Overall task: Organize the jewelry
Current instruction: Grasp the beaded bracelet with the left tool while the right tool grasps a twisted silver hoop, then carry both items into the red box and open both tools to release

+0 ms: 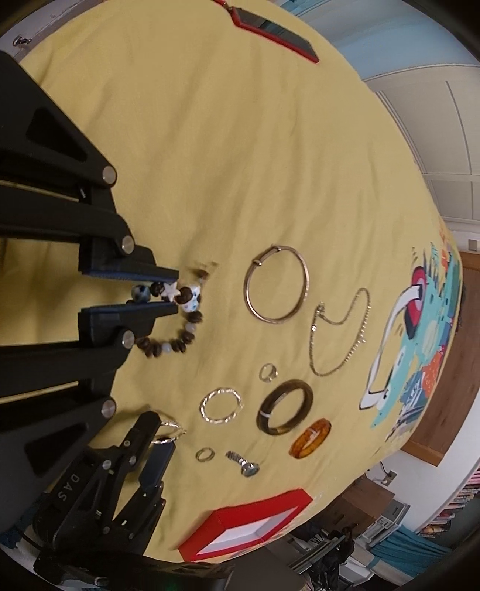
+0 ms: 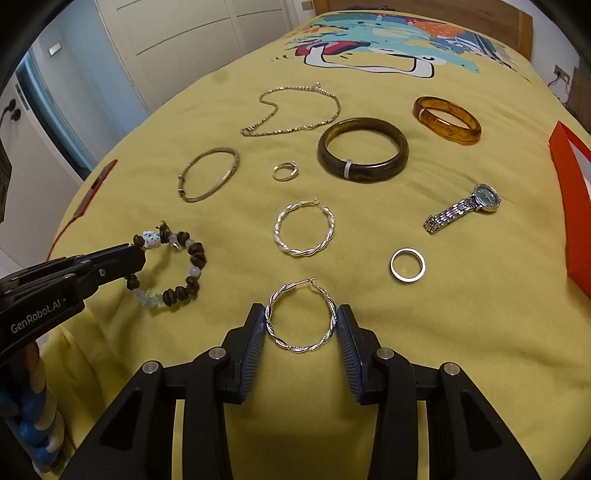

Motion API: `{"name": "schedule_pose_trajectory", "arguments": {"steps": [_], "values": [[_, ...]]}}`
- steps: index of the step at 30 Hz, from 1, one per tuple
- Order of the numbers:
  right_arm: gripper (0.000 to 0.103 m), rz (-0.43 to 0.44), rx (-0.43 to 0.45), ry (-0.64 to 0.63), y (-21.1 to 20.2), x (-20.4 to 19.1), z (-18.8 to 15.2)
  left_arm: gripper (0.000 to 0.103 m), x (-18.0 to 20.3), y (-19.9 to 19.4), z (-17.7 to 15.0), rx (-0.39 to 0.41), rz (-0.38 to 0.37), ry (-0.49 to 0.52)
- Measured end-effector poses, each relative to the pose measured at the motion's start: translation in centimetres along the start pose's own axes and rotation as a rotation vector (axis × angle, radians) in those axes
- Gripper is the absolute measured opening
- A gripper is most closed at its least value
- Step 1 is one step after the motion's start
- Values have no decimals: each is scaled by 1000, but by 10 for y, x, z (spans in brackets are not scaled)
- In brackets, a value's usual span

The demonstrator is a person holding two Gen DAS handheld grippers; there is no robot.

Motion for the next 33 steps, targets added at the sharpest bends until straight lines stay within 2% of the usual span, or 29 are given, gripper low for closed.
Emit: {"name": "schedule_pose_trajectory", "arguments": {"steps": [9, 17, 25, 33], "values": [[39, 48, 89, -13, -59, -8, -7, 9, 16, -47, 12, 80, 25, 18], [39, 57, 193, 1, -117, 6, -11, 9, 51, -93, 20, 148, 18, 66], [39, 2, 273, 78, -171, 70, -18, 9, 122, -116, 39, 182, -44, 171], [39, -115, 323, 175, -196, 178, 11, 9, 218, -95, 94, 191, -136, 291]]}}
Point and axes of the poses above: each gripper's, at about its wrist camera, not at the fingertips, and y roughly the way its jaws point, x to its right, z to its top, the point moved 8 cm from there along y, roughly the way its jaws point, and after that the axes turned 10 degrees about y, right-handed, at the moved point
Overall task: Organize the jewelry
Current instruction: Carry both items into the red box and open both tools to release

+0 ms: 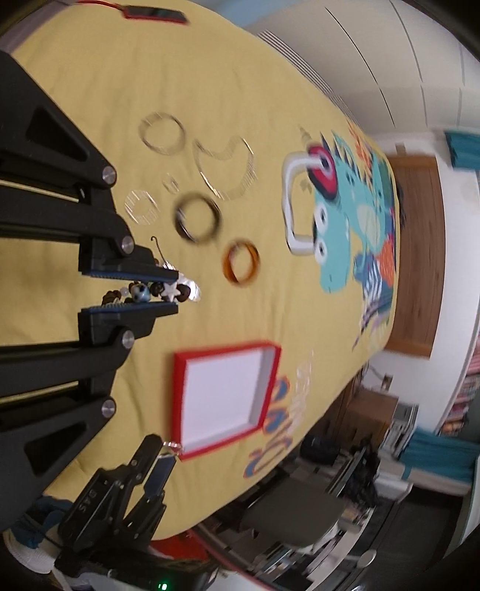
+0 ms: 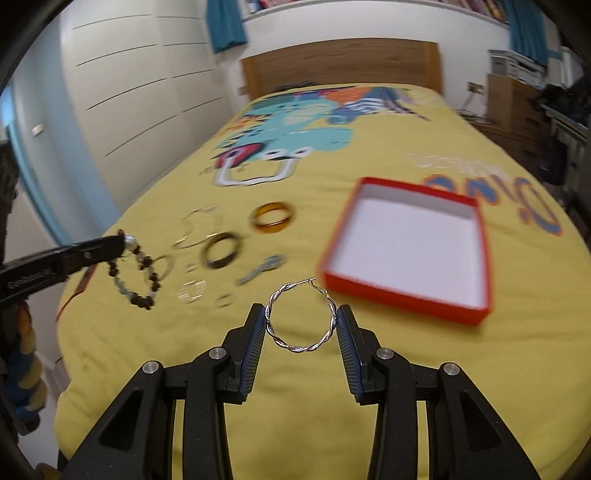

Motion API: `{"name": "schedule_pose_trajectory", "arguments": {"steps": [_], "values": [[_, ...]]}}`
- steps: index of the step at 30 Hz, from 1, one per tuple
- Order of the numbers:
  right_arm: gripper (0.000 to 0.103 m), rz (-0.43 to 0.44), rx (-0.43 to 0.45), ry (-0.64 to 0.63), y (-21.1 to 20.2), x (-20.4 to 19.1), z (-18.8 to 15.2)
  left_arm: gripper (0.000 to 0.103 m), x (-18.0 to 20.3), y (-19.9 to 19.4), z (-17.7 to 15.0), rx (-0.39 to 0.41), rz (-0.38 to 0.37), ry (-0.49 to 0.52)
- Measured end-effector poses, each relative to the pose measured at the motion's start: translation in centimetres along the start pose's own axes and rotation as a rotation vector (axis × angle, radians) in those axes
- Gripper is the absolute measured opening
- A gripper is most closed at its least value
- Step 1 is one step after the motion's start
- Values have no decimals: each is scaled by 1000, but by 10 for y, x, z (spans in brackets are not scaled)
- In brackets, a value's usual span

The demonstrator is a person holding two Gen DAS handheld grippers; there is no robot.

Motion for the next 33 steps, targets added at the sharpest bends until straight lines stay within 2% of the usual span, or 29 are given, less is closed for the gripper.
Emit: {"name": "schedule_pose_trajectory", "arguments": {"steps": [9, 13, 17, 23, 28, 33], "values": [[39, -87, -2, 45, 38, 78, 48, 9, 85, 73, 93, 27, -151, 100], [39, -118, -32, 57, 58, 102, 50, 9, 111, 118, 107, -3, -184, 127], [39, -137, -77, 56, 78, 118, 44, 9, 124, 168, 93, -81, -198, 132], [39, -151, -145, 44, 105, 131, 27, 9, 124, 223, 44, -213, -205, 124], [39, -148, -179, 8, 116, 130, 17, 10, 120, 245, 17, -275, -192, 114], [39, -167, -192, -54, 119, 125, 12, 11, 109, 243, 5, -289, -143, 77]]}}
Point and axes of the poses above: each gripper's, at about its wrist camera, not at the fingertips, and y roughly the way its jaws point, x to its right, z to its top, the point moved 8 cm from there along y, roughly the way its jaws point, and after that the axes turned 10 degrees about y, right-handed, at the moved point
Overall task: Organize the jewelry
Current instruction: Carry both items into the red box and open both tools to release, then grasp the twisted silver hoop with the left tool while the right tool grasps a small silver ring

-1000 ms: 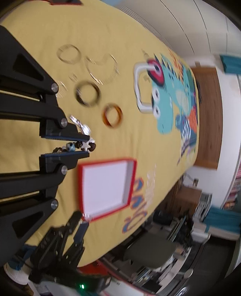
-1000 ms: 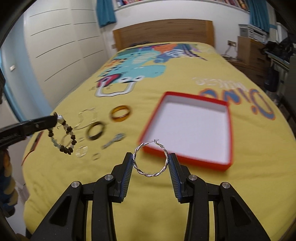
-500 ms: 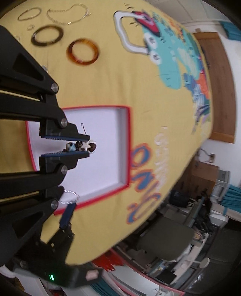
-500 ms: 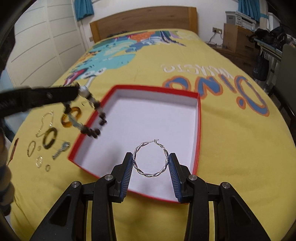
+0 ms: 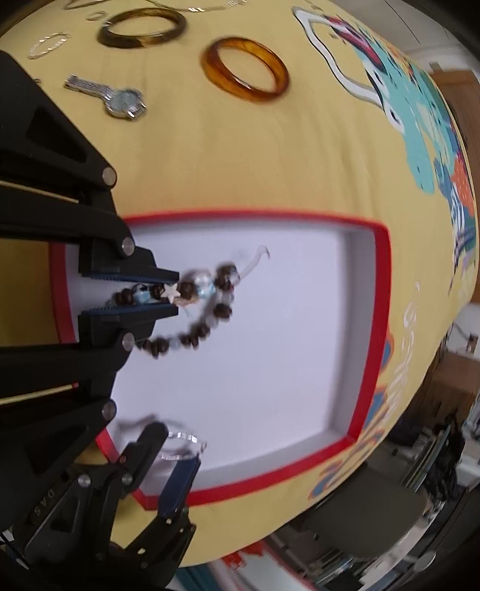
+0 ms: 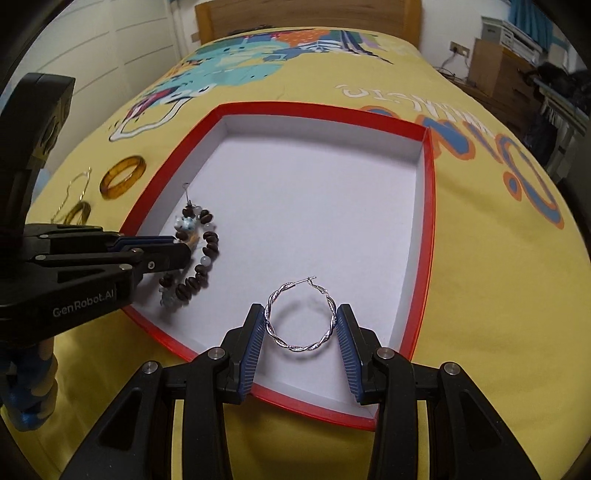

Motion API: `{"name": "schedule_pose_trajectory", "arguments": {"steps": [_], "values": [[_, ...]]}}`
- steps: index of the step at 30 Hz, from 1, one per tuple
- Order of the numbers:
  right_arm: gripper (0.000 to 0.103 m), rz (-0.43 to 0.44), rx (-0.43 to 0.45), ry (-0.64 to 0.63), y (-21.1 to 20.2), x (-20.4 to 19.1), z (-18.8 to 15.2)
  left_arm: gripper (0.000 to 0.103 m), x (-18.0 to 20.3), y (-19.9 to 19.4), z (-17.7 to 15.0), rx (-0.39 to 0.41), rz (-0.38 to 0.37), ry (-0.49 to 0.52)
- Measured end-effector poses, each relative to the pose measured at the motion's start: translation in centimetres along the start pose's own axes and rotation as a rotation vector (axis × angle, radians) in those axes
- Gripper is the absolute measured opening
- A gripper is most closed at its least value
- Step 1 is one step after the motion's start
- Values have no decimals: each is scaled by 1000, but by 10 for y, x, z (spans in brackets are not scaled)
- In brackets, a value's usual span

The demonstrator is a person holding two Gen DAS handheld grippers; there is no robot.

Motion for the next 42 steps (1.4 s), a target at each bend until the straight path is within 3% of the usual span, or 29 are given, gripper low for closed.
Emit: {"name": "schedule_pose_trajectory", "arguments": {"steps": [6, 11, 22, 27, 35, 42], "values": [[39, 25, -8, -51, -4, -5, -1, 11, -12, -10, -24, -32, 58, -97], [41, 22, -17, -66, -6, -5, 1, 11, -13, -20, -40, -46, 75, -121], [47, 34, 0, -36, -26, -5, 0, 13, -18, -30, -16, -12, 38, -102], [51, 5, 44, -5, -61, 8, -5, 38, -5, -55, -4, 62, 13, -88], [51, 6, 102, 40, -109, 4, -18, 38, 7, -111, -9, 150, -7, -53], [51, 75, 165, 12, -148, -45, -32, 38, -28, -169, -64, 161, 69, -63]]}}
Point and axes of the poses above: each gripper's, at about its wrist camera, not at the fingertips, and y roughly the way its jaws point, x to its right, z to its top, the point moved 8 cm from there along y, roughly the way its jaws point, and after that the axes turned 10 degrees about y, right-handed, at the moved point
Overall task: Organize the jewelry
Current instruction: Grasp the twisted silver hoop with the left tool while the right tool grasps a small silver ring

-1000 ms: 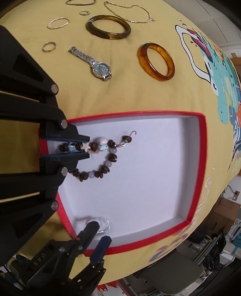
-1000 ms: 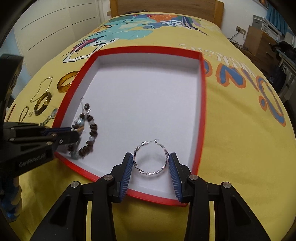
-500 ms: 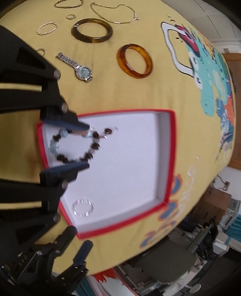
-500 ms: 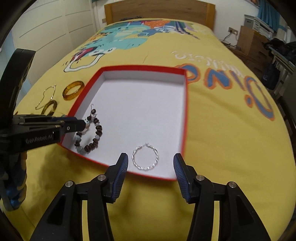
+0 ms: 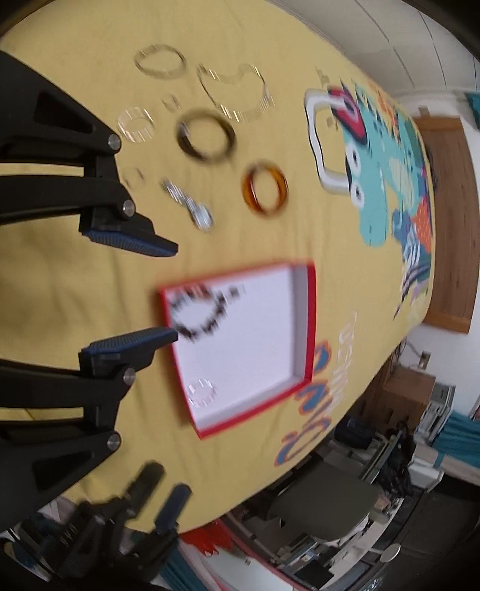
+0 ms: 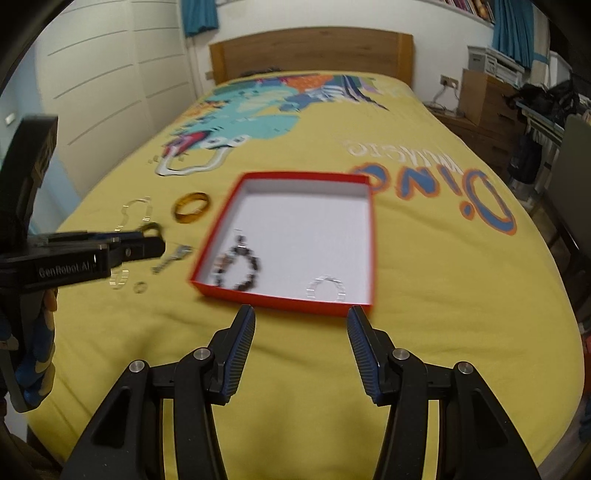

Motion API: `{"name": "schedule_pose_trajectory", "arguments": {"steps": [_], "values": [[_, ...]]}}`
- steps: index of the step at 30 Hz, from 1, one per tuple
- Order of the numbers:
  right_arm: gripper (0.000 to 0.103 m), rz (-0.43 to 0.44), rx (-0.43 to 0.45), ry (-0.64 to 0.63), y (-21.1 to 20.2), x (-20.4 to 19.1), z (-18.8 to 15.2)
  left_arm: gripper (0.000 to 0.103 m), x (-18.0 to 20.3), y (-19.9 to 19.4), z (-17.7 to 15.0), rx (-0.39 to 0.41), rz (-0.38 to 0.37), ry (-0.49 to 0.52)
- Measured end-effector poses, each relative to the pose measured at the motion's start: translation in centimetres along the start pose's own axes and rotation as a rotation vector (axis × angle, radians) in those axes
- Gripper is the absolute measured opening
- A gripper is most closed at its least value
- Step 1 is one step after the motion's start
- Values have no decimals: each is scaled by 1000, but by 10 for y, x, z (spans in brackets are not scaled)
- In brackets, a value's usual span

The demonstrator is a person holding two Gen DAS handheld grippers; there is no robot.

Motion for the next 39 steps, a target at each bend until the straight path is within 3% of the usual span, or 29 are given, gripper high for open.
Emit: {"name": "schedule_pose_trajectory", "arguments": {"steps": [8, 17, 26, 39], "values": [[45, 81, 15, -43, -18, -73, -23, 38, -94, -60, -86, -1, 105, -105], [44, 158, -46, -87, 9, -134, -48, 38, -170, -76, -153, -17, 174, -263], [43, 208, -111, -140, 55, -174, -45, 38, -191, -52, -154, -38, 138, -317], [43, 257, -241, -163, 135, -200, -45, 34, -194, 19, -112, -103, 19, -297]]}}
Point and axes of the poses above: each gripper's, at about its wrist camera, not at the fingertips, and y roughly the way its jaws point, x to its right, z to its top, the point moved 8 cm from there along y, roughly the way its jaws point, and after that the axes turned 10 degrees about y, right-handed, at the moved point
